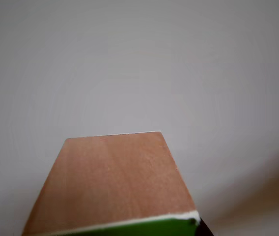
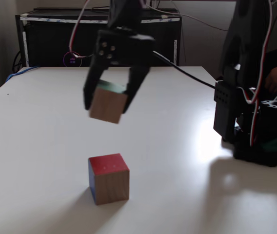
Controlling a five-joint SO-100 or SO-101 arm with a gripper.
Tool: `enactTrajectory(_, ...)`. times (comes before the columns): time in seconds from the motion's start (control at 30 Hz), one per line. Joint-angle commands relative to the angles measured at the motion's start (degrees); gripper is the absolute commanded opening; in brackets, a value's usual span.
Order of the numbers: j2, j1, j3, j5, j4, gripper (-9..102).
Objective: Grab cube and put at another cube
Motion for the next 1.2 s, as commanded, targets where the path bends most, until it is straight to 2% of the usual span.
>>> enactTrajectory(0.0,2.64,-3.87,-3.34,2.11,2.37,17)
enactTrajectory(0.3,0.35,-12.22,-9.23,6.59,6.68,18)
enactTrajectory(0.5,-8.61,-15.29,-18.72,8.88,11.34,18)
enactTrajectory(1.17,-27.95,-16.17,-36.04,11.34,15.12,19)
